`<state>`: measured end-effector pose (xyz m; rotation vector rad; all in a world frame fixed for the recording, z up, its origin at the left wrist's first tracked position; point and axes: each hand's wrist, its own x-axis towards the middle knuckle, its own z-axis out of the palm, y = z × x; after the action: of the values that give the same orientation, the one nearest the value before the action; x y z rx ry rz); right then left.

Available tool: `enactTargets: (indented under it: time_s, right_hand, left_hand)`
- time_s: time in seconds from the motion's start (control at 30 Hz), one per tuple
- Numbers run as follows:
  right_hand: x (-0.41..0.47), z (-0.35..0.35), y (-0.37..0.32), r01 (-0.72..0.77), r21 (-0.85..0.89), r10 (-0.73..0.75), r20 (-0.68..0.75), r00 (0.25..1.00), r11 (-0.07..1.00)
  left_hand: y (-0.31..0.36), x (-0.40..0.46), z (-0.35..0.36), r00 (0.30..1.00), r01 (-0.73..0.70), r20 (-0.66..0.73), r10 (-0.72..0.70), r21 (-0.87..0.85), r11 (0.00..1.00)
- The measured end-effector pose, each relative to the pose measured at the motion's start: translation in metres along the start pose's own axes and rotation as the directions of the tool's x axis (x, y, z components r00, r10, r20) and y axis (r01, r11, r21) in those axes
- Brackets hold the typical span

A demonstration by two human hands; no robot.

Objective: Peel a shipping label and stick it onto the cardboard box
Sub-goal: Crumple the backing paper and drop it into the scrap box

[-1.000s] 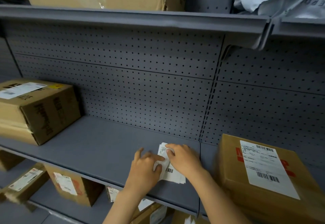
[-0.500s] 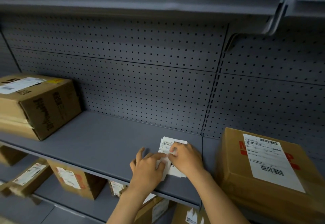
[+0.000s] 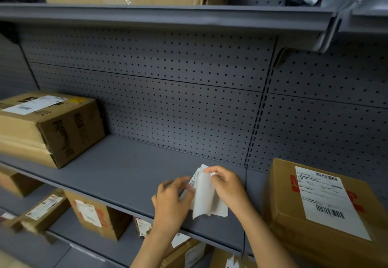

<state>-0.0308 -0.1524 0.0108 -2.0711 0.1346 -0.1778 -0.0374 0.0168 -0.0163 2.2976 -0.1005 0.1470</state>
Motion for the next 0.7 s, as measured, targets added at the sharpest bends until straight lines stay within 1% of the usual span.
enactTargets:
  time_s: [0.07,0.1,0.17,0.23,0.3,0.4,0.47,0.57,0.7]
  right_hand:
    - [-0.005,-0.003,-0.013,0.017,0.084,-0.017,-0.006,1.000,0.996]
    - [-0.007,-0.003,-0.020,0.027,0.126,-0.027,-0.003,1.000,0.992]
    - [-0.013,-0.003,-0.035,0.031,0.212,-0.035,0.016,0.999,0.977]
    - [-0.019,0.002,-0.051,0.021,0.293,-0.044,0.074,0.996,0.956]
    - [-0.026,0.011,-0.065,0.005,0.321,-0.054,0.146,0.988,0.947]
    - [-0.038,0.037,-0.081,0.010,0.332,-0.099,0.251,0.963,0.943]
    - [-0.046,0.056,-0.090,0.011,0.332,-0.120,0.311,0.943,0.943]
    - [-0.064,0.095,-0.110,0.002,0.370,-0.173,0.430,0.886,0.929]
    - [-0.097,0.141,-0.136,0.014,0.414,-0.239,0.497,0.834,0.910]
  left_hand:
    - [0.003,-0.003,-0.010,0.999,-0.008,-0.053,-0.002,-0.189,0.982]
    - [0.005,-0.006,-0.016,0.996,-0.010,-0.093,-0.013,-0.249,0.968]
    - [0.009,-0.014,-0.029,0.982,-0.040,-0.185,-0.023,-0.332,0.943]
    - [0.012,-0.025,-0.044,0.961,-0.083,-0.276,-0.029,-0.386,0.919]
    - [0.013,-0.035,-0.060,0.930,-0.120,-0.367,-0.028,-0.373,0.920]
    - [0.006,-0.054,-0.082,0.880,-0.123,-0.473,-0.039,-0.306,0.944]
    - [-0.003,-0.068,-0.095,0.860,-0.092,-0.503,-0.088,-0.321,0.943]
    - [-0.025,-0.100,-0.124,0.798,-0.033,-0.584,-0.152,-0.293,0.955]
    - [-0.051,-0.147,-0.157,0.720,0.059,-0.657,-0.225,-0.265,0.962]
